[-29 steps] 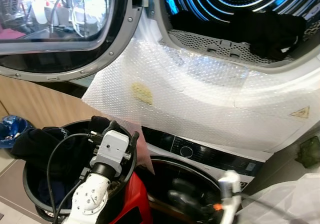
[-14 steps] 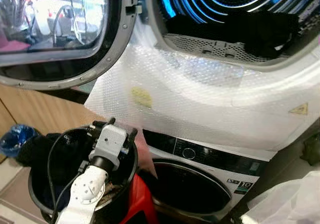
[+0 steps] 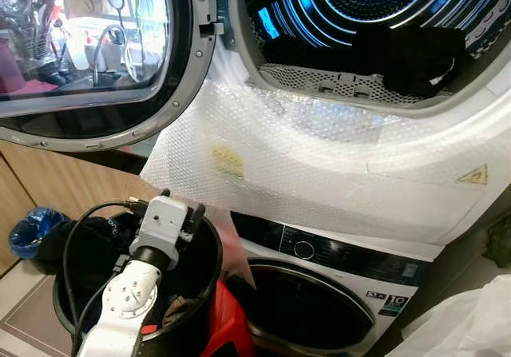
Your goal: Clothes washing
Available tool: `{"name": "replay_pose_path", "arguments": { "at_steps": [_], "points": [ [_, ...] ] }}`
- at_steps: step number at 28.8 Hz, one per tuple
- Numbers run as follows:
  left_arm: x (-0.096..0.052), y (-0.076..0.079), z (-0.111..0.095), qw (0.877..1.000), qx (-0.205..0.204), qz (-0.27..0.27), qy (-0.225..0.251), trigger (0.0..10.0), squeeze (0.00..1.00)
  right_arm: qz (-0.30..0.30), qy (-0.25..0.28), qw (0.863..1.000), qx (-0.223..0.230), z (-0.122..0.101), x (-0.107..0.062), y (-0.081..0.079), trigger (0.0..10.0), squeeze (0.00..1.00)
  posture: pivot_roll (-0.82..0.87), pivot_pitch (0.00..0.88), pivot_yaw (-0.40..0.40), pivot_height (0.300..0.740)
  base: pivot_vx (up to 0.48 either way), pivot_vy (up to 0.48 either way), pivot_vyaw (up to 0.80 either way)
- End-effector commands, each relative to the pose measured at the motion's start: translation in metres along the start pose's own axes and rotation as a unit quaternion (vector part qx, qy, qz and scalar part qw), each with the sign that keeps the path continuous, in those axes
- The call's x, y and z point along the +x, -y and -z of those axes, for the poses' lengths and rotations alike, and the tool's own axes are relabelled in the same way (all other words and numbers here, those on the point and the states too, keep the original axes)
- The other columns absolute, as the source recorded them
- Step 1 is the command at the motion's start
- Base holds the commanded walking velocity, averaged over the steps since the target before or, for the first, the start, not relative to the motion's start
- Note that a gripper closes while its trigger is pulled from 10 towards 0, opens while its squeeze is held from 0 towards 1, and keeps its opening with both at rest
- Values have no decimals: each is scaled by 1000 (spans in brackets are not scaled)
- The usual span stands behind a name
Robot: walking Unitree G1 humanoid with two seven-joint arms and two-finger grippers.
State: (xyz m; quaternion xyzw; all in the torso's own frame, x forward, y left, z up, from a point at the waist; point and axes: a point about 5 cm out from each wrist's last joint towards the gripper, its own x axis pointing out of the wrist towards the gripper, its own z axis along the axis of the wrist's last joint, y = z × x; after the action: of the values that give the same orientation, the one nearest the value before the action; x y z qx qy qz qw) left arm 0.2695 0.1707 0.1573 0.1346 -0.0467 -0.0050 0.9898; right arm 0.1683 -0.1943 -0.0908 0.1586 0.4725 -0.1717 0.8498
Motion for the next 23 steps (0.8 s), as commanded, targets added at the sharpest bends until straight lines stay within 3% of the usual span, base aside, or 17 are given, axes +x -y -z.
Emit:
{"name": "replay_pose_path", "arguments": {
  "at_steps": [1, 2, 3, 5, 6, 7, 9, 10, 17, 23],
  "points": [
    [-8, -14, 0, 998, -8, -60, -27, 10000, 631, -1, -6, 1000, -16, 2, 0, 3, 10000, 0, 23, 81, 7, 740, 0, 0, 0],
    [-10, -18, 2, 996, -15, -80, -38, 10000, 631, -2, -6, 1000, -19, 3, 0, 2, 10000, 0, 24, 81, 5, 740, 0, 0, 0],
    [-12, -23, 7, 993, -34, -99, -57, 10000, 1000, -3, -5, 1000, -20, 2, 0, 2, 10000, 0, 36, 81, -6, 740, 0, 0, 0],
    [-7, -23, 13, 992, -55, -85, -74, 10000, 1000, -1, -6, 1000, -24, 1, 0, 2, 10000, 0, 43, 81, -14, 740, 0, 0, 0],
    [1, -17, 19, 993, -63, -33, -94, 10000, 1000, -4, -4, 1000, -29, 1, 0, 1, 10000, 0, 44, 79, -19, 740, 0, 0, 0],
    [1, -17, 19, 993, -63, -33, -94, 10000, 1000, -4, -4, 1000, -29, 1, 0, 1, 10000, 0, 44, 79, -19, 740, 0, 0, 0],
    [11, -14, 23, 994, -10, 47, -99, 10000, 1000, -7, -3, 999, -39, -2, 1, -2, 10000, 0, 30, 70, -25, 740, 0, 0, 0],
    [11, -14, 23, 994, -10, 47, -99, 10000, 1000, -7, -3, 999, -39, -2, 1, -2, 10000, 0, 30, 70, -25, 740, 0, 0, 0],
    [25, -38, 21, 985, 31, 142, -94, 10000, 1000, -12, 9, 999, -46, -10, 1, -4, 10000, 0, 16, 52, -32, 740, 0, 0, 0],
    [32, -54, 19, 981, 40, 164, -97, 10000, 1000, -4, 3, 999, -50, -8, 1, 3, 10000, 0, 15, 52, -43, 740, 0, 0, 0]
  ]
}}
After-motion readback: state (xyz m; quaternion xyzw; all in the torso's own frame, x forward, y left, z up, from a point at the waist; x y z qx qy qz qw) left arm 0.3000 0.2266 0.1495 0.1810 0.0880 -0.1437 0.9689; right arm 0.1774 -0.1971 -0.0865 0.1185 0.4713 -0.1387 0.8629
